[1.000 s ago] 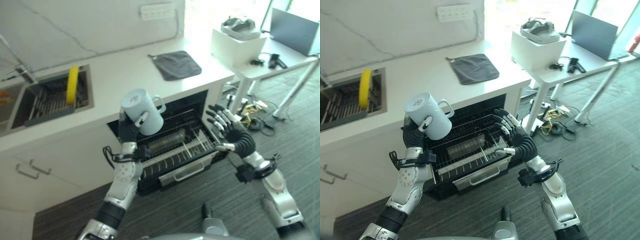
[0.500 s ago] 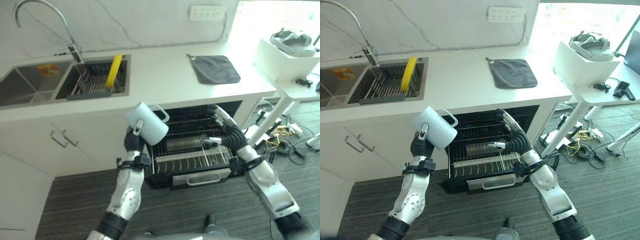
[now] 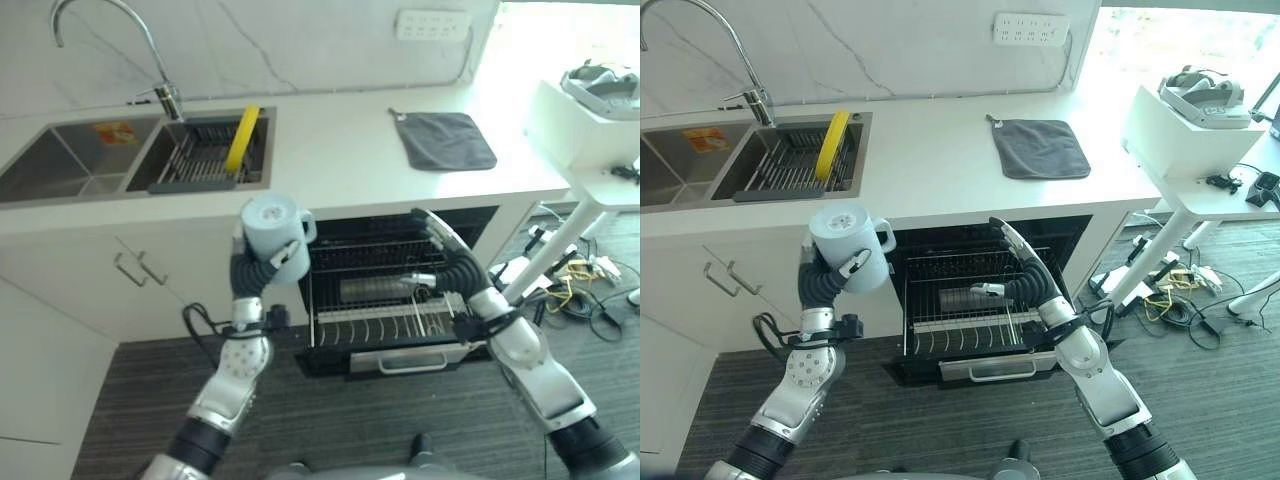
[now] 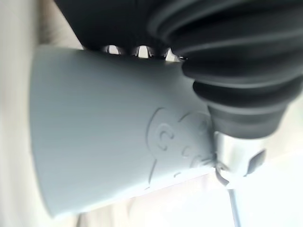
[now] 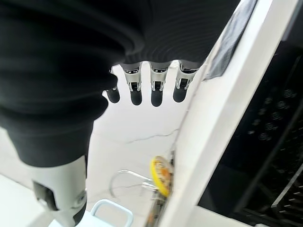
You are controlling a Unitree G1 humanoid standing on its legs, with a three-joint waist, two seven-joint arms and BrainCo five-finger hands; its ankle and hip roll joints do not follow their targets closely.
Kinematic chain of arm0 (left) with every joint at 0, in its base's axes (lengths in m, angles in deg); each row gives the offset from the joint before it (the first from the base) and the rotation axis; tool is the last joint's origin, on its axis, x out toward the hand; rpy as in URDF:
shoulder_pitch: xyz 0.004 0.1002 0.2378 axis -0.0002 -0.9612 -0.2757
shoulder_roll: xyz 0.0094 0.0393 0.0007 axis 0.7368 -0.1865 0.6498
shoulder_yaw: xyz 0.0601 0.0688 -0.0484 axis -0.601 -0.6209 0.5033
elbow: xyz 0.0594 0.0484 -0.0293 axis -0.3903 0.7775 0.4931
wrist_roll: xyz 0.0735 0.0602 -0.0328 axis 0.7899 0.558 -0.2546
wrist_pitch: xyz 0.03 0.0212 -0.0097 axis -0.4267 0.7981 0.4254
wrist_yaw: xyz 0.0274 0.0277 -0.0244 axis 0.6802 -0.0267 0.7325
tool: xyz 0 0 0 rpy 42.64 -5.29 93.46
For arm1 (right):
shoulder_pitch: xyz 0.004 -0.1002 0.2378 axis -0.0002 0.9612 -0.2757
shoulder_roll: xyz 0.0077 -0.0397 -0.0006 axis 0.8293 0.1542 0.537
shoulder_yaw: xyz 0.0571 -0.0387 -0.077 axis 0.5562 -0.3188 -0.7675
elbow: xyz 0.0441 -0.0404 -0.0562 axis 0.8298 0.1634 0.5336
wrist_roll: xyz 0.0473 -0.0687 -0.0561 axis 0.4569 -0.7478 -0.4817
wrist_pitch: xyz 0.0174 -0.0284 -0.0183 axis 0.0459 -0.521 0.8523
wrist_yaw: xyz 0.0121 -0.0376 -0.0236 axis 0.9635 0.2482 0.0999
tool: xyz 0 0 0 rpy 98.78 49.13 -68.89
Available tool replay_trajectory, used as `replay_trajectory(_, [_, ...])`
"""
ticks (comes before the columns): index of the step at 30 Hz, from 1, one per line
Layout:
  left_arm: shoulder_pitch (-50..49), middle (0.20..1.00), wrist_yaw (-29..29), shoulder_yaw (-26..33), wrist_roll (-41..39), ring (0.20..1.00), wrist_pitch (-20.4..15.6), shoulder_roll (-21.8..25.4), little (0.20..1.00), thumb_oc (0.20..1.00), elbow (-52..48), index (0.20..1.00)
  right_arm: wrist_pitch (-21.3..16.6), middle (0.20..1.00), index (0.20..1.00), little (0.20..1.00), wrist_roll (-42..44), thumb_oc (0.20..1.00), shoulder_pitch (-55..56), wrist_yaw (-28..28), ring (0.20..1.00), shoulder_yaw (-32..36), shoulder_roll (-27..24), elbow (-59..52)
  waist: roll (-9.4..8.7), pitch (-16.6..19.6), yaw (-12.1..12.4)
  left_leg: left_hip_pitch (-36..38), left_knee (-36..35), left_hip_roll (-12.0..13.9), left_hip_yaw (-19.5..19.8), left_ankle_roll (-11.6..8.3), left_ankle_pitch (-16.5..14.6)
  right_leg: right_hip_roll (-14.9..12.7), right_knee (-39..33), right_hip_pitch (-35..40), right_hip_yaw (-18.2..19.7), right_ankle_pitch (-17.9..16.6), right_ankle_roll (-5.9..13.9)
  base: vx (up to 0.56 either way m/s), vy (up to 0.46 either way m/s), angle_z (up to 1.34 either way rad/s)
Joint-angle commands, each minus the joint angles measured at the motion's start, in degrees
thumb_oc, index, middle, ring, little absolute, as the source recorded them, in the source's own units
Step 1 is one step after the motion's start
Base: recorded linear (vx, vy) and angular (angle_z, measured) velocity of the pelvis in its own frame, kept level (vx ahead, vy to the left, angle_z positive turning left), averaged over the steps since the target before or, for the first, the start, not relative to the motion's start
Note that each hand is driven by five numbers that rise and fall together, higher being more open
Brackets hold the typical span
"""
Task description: Place the dishes in the dishwasher.
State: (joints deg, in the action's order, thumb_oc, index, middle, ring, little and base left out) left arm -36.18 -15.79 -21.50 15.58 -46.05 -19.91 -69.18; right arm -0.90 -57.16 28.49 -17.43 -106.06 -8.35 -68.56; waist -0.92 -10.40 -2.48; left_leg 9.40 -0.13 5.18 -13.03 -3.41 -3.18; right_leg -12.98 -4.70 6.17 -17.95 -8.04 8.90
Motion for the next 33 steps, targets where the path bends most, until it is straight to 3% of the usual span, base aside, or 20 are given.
replay_trajectory(1, [4.88,0.200,10.94,0.89,11.96,0.200,-0.92,2.14,0.200,0.200,-0.21,0.200,-6.46,1.000,1.000,1.000,6.55,1.000,-5.28,-1.10,1.000,-1.24,0.85,-1.20,-1.31,0.46,0.75,0.99,2.65,2.23,-0.84,-0.04,-2.63,-0.17,6.05,1.86,5.24,9.88,-0.11,0.04,-0.014,0.02])
replay_trajectory(5, [5.74,0.200,17.02,0.35,17.58,0.200,1.35,2.56,0.200,0.200,0.47,0.200,-7.25,1.000,1.000,1.000,9.04,1.000,-6.29,-2.81,1.000,-3.53,2.40,-1.26,-1.22,0.77,0.94,1.40,2.27,2.23,-0.63,-0.10,-2.58,-0.16,5.85,2.32,5.35,10.04,-0.03,0.04,-0.014,0.01])
replay_trajectory(7, [6.51,0.200,24.63,-0.15,18.35,0.200,3.40,1.60,0.200,0.200,1.21,0.200,-6.47,1.000,1.000,1.000,12.01,1.000,-7.76,-4.34,1.000,-5.60,3.87,-0.88,-1.18,0.95,1.11,1.50,2.18,2.22,-0.43,-0.22,-2.55,-0.13,5.72,2.62,5.38,10.18,-0.07,0.04,-0.017,0.00])
replay_trajectory(10, [7.58,0.200,27.64,-0.57,19.07,0.200,4.03,0.55,0.200,0.200,1.88,0.200,-5.79,1.000,1.000,1.000,13.57,1.000,-9.03,-5.12,1.000,-7.21,5.31,-0.44,-1.17,1.21,1.21,1.64,2.11,2.26,-0.30,-0.28,-2.55,-0.05,5.54,2.93,5.44,10.31,-0.11,0.04,-0.017,0.01])
replay_trajectory(14, [7.00,0.200,28.65,-2.48,20.96,0.200,5.65,-2.07,0.200,0.200,0.65,0.200,-5.54,1.000,1.000,1.000,15.12,1.000,-11.35,-4.84,1.000,-9.87,7.04,0.03,-1.28,0.98,2.03,1.47,2.29,2.28,0.22,-0.47,-2.54,0.01,5.44,3.28,5.31,10.39,-0.15,0.01,-0.005,0.01])
replay_trajectory(16, [9.65,0.200,28.75,-4.89,18.59,0.200,7.27,-1.46,0.200,0.200,2.76,0.200,-5.21,1.000,1.000,1.000,19.06,1.000,-14.24,-7.54,1.000,-11.53,7.45,-0.69,-1.23,1.20,1.91,1.43,2.24,2.43,-0.08,-0.51,-2.64,0.12,5.46,3.29,5.25,10.67,-0.25,0.02,-0.009,0.02])
replay_trajectory(19, [9.99,0.200,29.30,-6.05,18.88,0.200,5.86,-2.33,0.200,0.200,4.81,0.200,-4.54,1.000,1.000,1.000,19.19,1.000,-15.96,-8.04,1.000,-12.74,8.77,-0.45,-1.32,1.24,2.55,1.29,2.53,2.38,0.25,-0.43,-2.72,0.08,5.35,3.68,4.89,10.65,-0.48,0.05,-0.013,0.04])
replay_trajectory(24, [10.63,0.200,27.86,-9.07,20.22,0.200,4.83,-3.89,0.200,0.200,5.98,0.200,-6.41,1.000,1.000,1.000,10.86,1.000,-19.57,-2.46,1.000,-14.74,10.72,1.00,-1.41,1.15,3.75,1.05,2.91,2.17,1.09,-0.29,-2.98,0.13,5.41,4.04,4.68,10.79,-0.75,0.03,-0.006,0.10])
replay_trajectory(33, [11.31,0.200,27.27,-12.14,20.64,0.200,4.87,-4.03,0.200,0.200,6.58,0.200,-4.46,1.000,1.000,1.000,5.38,1.000,-24.53,3.71,1.000,-14.54,9.28,2.71,-1.60,0.63,4.55,0.74,3.63,1.98,1.57,0.02,-3.62,0.22,5.85,4.04,4.86,11.08,-0.95,0.02,-0.001,0.04])
